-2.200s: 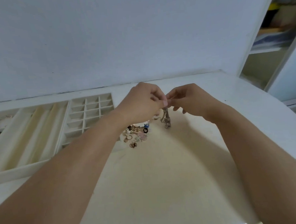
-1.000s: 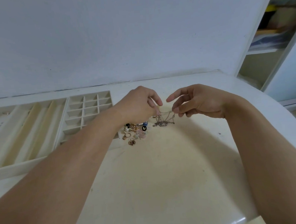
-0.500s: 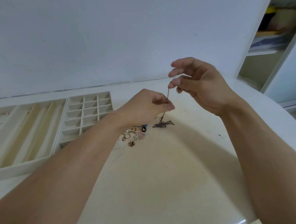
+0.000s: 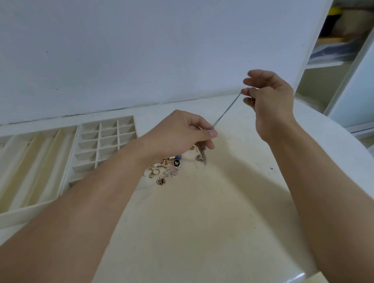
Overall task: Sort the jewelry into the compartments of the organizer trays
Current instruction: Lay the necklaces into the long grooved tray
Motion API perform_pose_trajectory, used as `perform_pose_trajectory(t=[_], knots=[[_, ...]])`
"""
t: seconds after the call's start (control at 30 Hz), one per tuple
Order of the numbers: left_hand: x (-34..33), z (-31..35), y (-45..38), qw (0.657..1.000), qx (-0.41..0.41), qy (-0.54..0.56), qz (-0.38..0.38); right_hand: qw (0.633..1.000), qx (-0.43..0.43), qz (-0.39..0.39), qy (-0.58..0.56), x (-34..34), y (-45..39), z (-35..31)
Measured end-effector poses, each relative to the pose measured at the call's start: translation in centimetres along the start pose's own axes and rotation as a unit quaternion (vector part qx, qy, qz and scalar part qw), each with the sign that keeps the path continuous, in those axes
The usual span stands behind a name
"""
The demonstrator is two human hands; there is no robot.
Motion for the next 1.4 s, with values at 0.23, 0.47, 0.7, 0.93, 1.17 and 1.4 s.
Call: perform_pose_trajectory(t=[0.23, 0.47, 0.7, 0.93, 1.17, 1.4], knots=[[-0.2, 0.0, 0.5, 0.997, 0.044, -0.048, -0.037, 0.995, 0.014, 0.087, 0.055, 1.4, 0.0, -0.1], [0.1, 0.0, 0.6, 0.996, 0.048, -0.072, -0.03, 0.872, -0.128, -0.229, 0.412, -1.0, 0.8, 2.9], [0.9, 0.5, 0.4, 0.998, 0.029, -0.062, 0.007, 0.758, -0.124, -0.343, 0.541, -1.7, 1.9, 2.6], [1.3, 1.5, 0.8, 0.998, 0.0, -0.032, 0.055, 0.736, -0.091, -0.488, 0.46, -3.3, 4.0, 1.8], [2.4, 1.7, 0.9, 0.984, -0.03, 0.061, 0.166, 0.799, -0.137, -0.48, 0.334, -1.8, 3.1, 1.0], [2.7, 2.1, 1.2, 0.974, -0.041, 0.07, 0.21, 0.806, -0.161, -0.453, 0.346, -0.8, 2.3, 1.3]])
Point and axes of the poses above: each hand's wrist, its own y-axis away from the middle knuckle, its own x-axis out of the back of the hand, z = x × y, the point moved 3 cm from there along -y, towards the middle knuckle, and after that the axes turned 7 degrees about -z, right-handed, at the moved point
